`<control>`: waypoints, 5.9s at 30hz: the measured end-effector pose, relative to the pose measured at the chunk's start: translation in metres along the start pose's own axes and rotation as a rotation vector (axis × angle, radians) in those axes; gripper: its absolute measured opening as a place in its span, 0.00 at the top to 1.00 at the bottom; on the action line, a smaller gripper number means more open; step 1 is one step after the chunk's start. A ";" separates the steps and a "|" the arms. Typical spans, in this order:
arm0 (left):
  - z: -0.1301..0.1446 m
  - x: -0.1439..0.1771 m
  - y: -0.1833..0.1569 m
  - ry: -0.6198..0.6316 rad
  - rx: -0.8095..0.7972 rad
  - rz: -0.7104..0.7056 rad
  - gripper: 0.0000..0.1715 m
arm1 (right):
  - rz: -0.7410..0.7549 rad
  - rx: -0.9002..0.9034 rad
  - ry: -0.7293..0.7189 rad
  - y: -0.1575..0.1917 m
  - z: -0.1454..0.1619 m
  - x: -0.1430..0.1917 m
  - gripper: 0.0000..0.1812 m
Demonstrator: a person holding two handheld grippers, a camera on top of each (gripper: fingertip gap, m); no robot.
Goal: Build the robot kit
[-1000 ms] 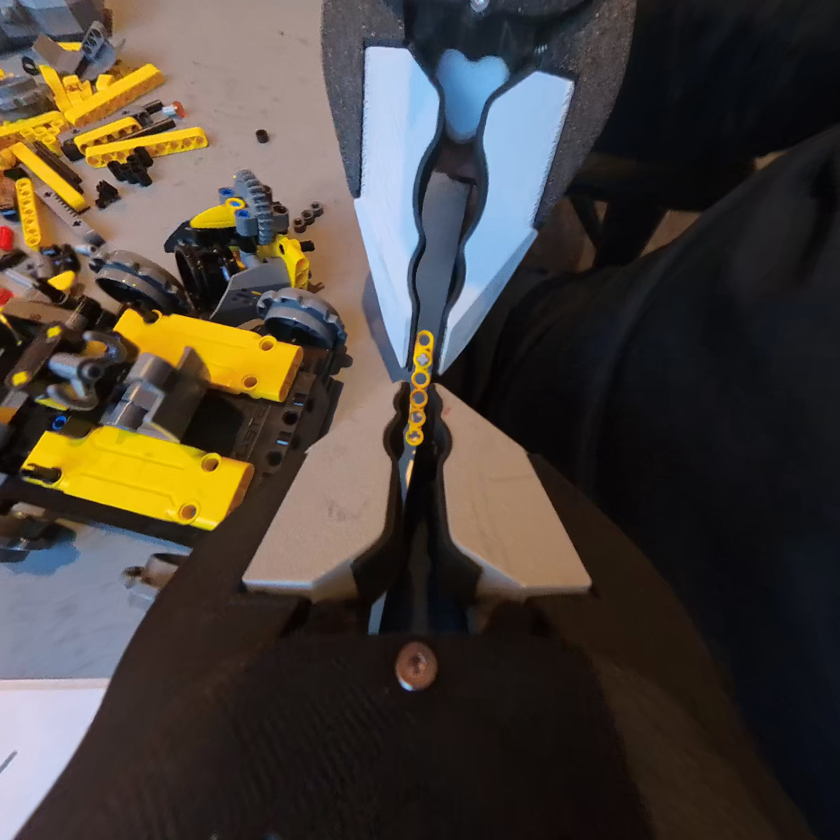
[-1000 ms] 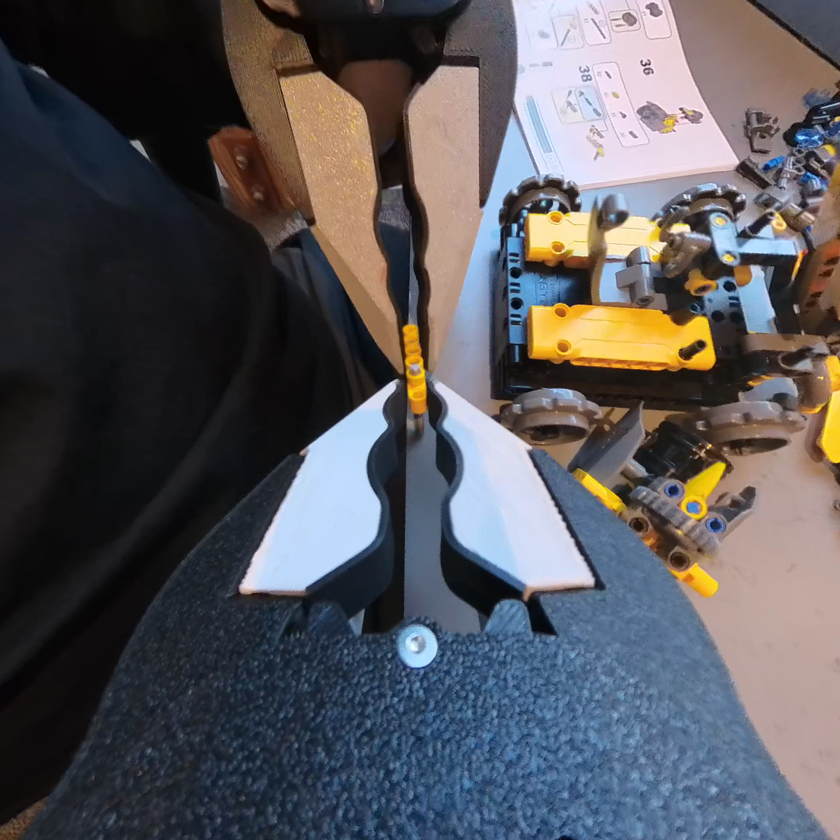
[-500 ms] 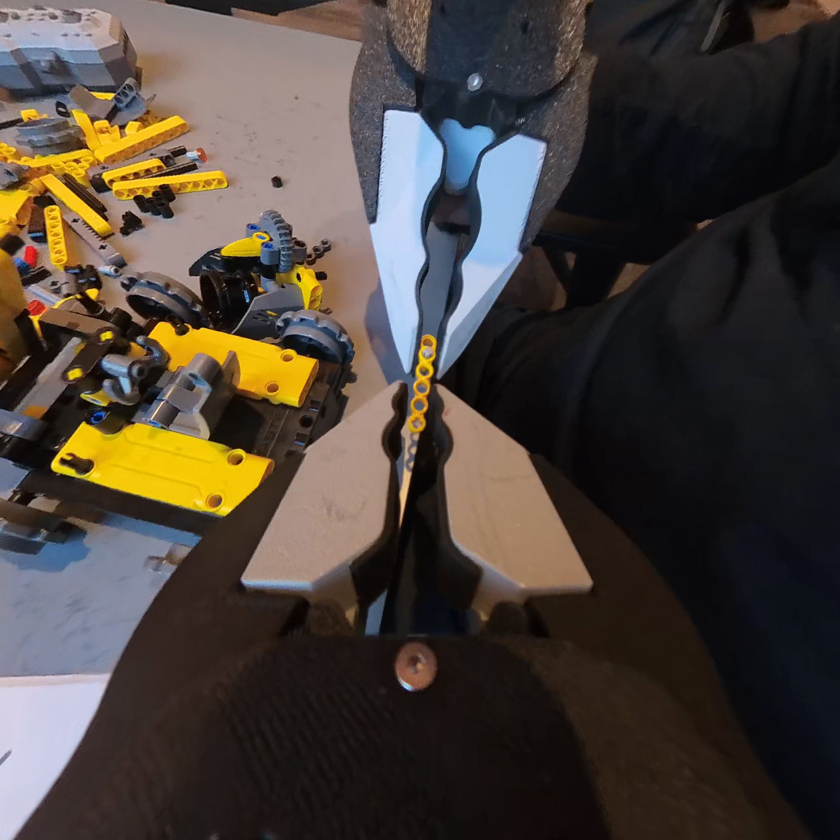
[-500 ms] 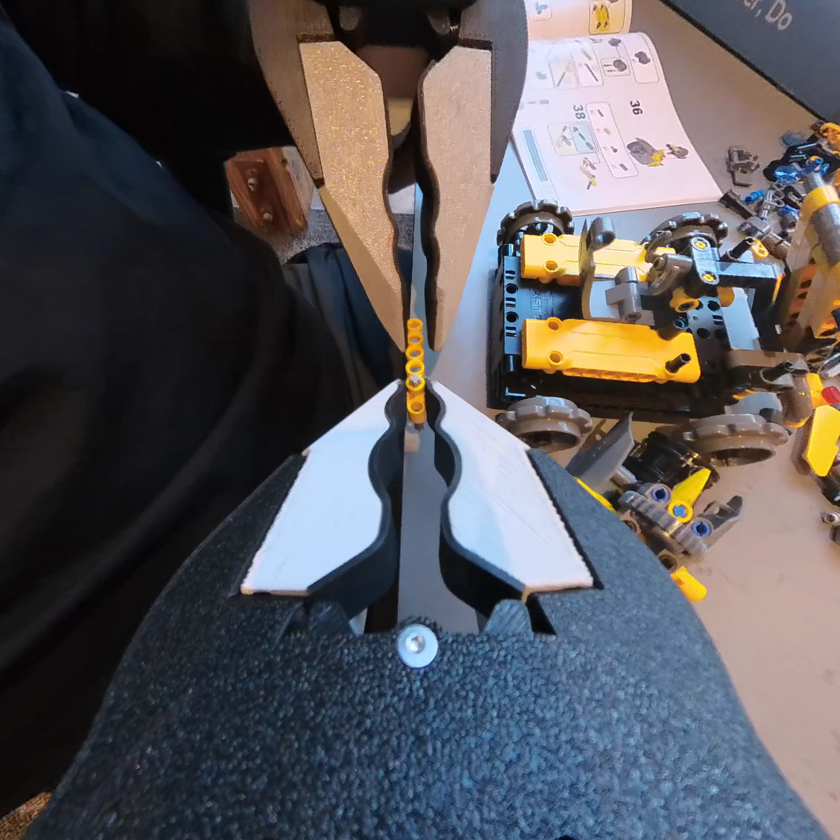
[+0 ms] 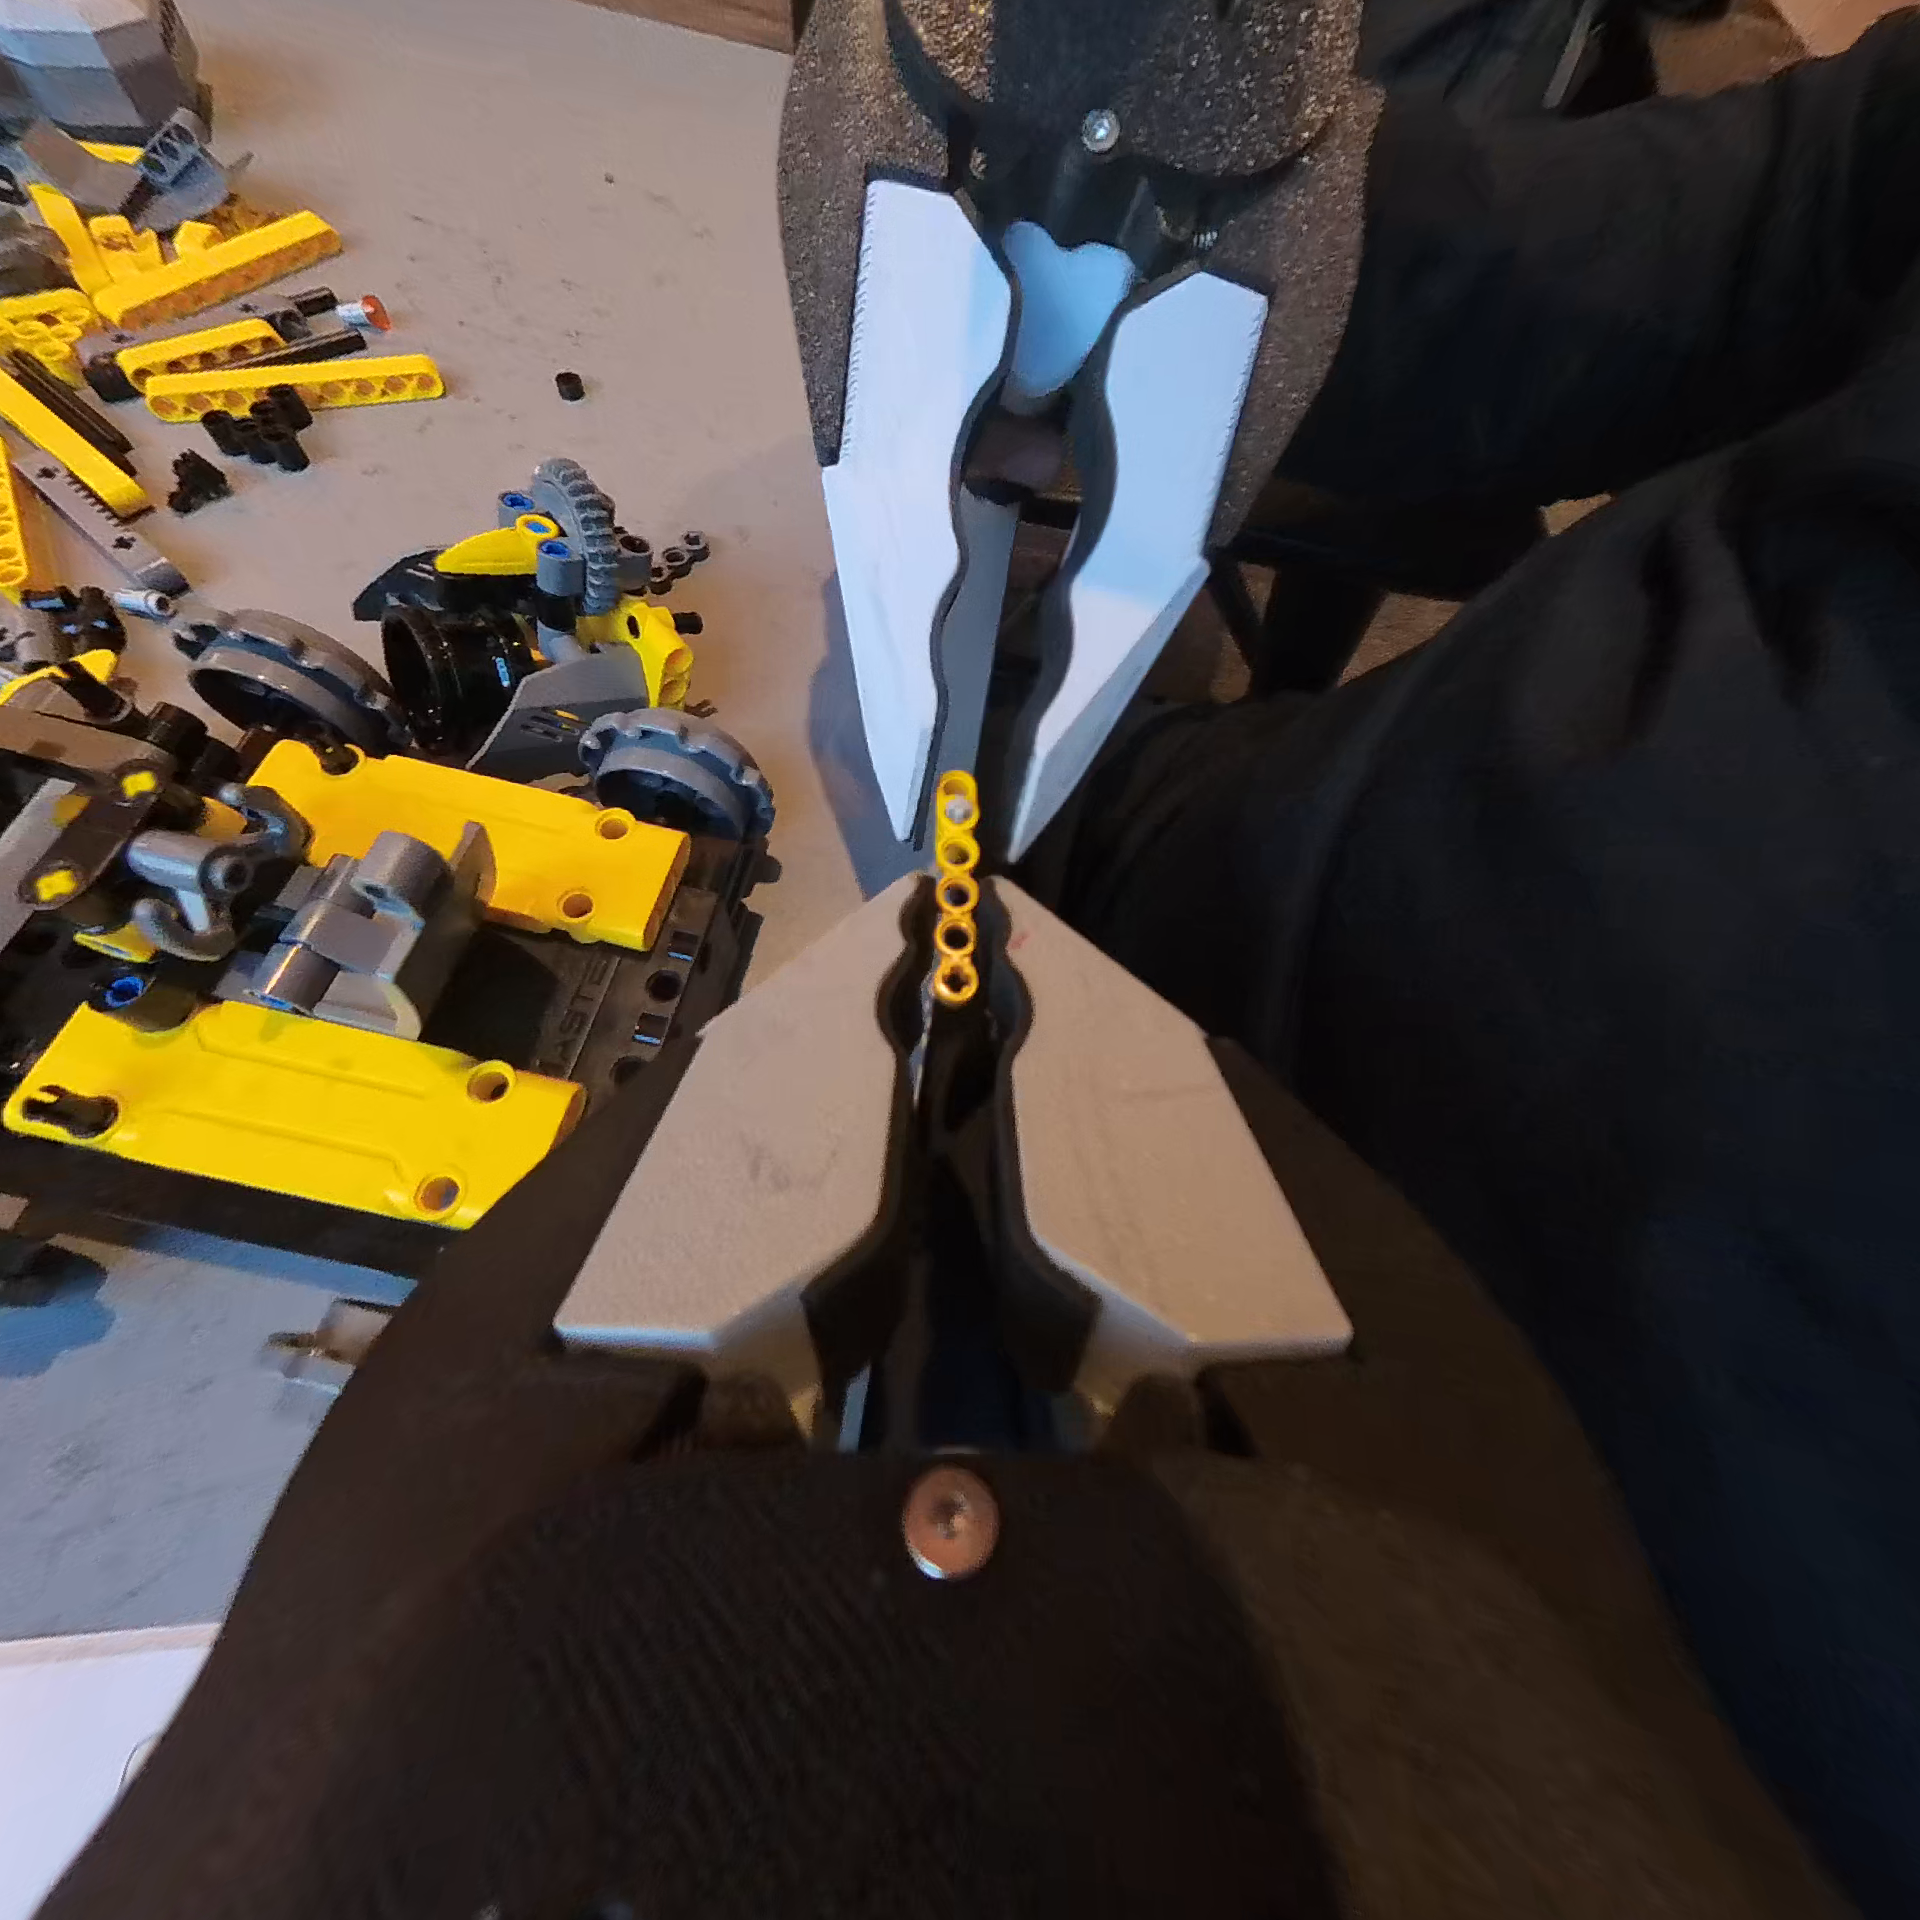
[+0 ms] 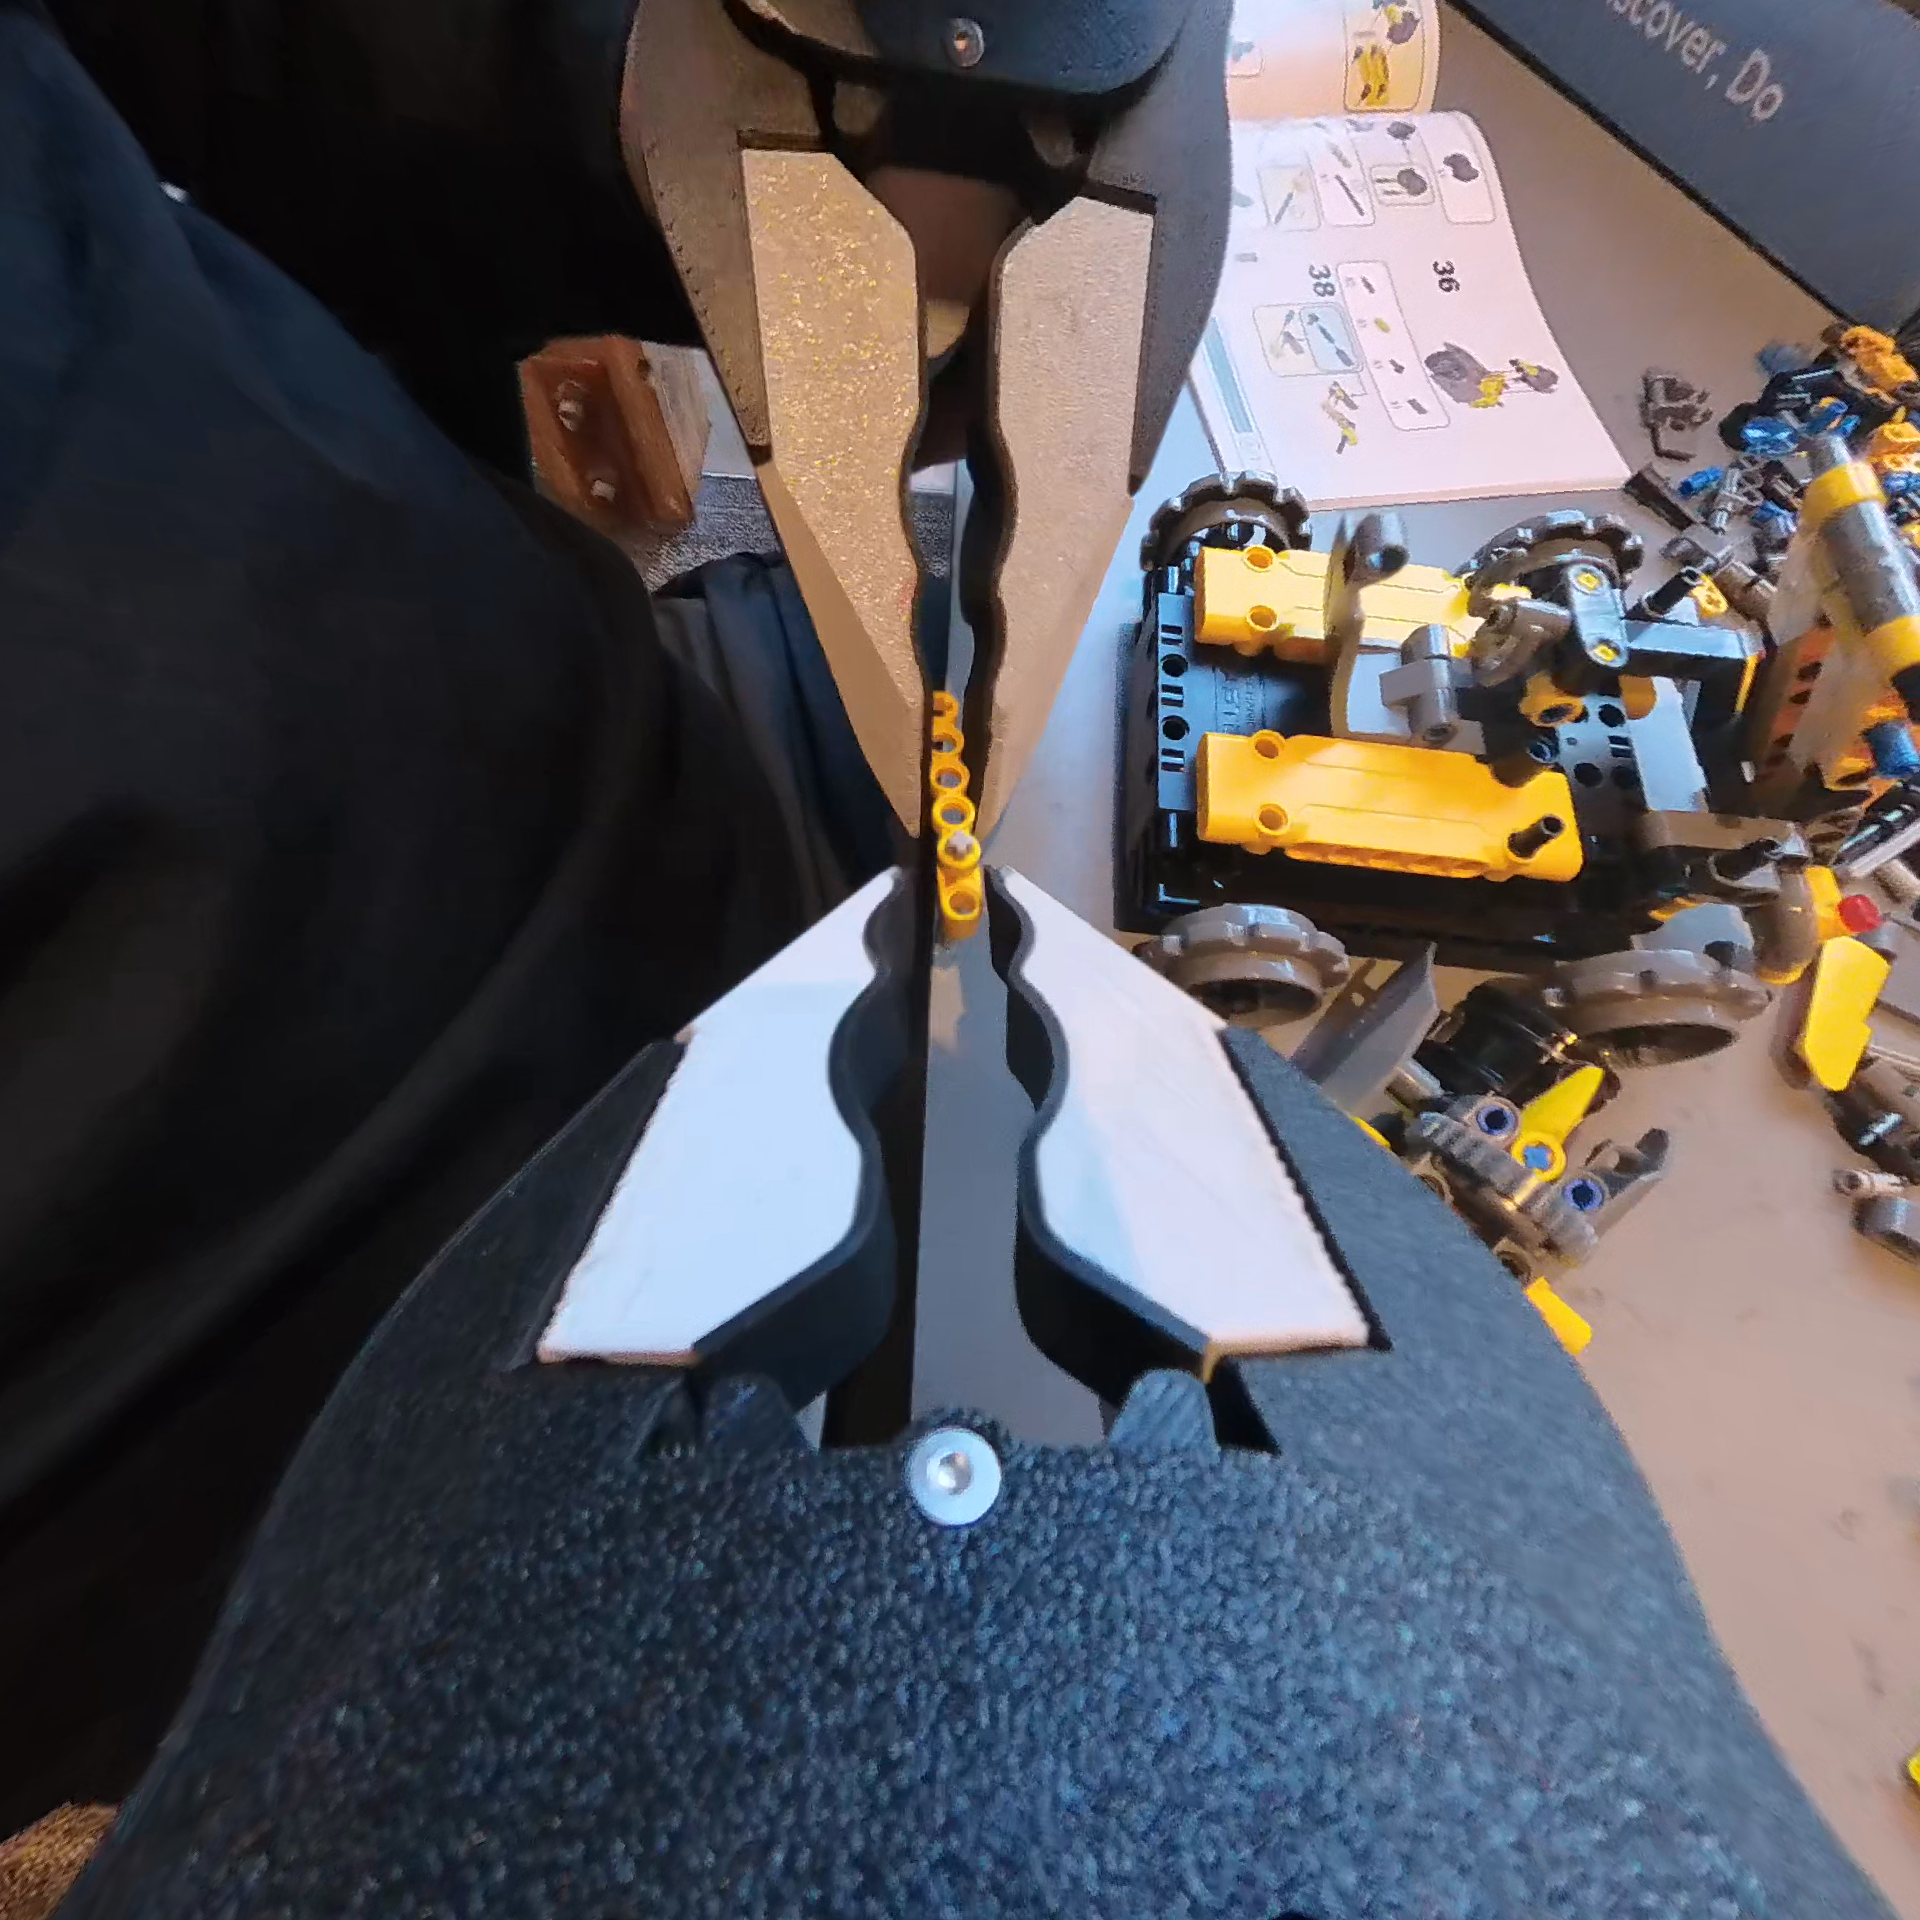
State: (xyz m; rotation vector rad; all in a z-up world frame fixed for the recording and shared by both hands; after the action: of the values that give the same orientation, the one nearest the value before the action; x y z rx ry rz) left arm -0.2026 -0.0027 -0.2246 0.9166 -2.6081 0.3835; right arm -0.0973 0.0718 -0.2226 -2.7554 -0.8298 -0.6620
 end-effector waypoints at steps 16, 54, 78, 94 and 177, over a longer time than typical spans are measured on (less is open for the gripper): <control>0.001 -0.003 0.004 0.011 0.026 0.010 0.97 | -0.004 -0.023 0.066 -0.003 0.005 -0.004 0.96; -0.001 -0.003 -0.001 0.063 -0.085 -0.049 0.97 | 0.044 0.032 0.230 0.002 -0.007 -0.009 0.96; 0.000 -0.003 0.003 0.020 -0.032 -0.019 0.97 | 0.043 0.023 0.199 0.000 -0.007 -0.008 0.96; 0.001 -0.002 0.001 0.039 -0.031 -0.009 0.97 | 0.040 0.047 0.191 0.001 -0.009 -0.007 0.96; 0.000 -0.013 0.005 0.091 -0.029 -0.036 0.96 | 0.029 -0.083 0.165 -0.006 -0.008 -0.006 0.96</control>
State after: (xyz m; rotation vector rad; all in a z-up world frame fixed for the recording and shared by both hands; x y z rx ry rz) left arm -0.1962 0.0081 -0.2301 0.9140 -2.5043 0.3682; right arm -0.1083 0.0718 -0.2175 -2.7327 -0.7410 -0.9233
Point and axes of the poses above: each gripper's, where its closed fingertips meet, x back along the fingers, z out of its underside, y = z × x across the jaws, the point moved 8 cm from there along x, back along the fingers, and after that the axes turned 8 degrees about -y, right-handed, at the moved point
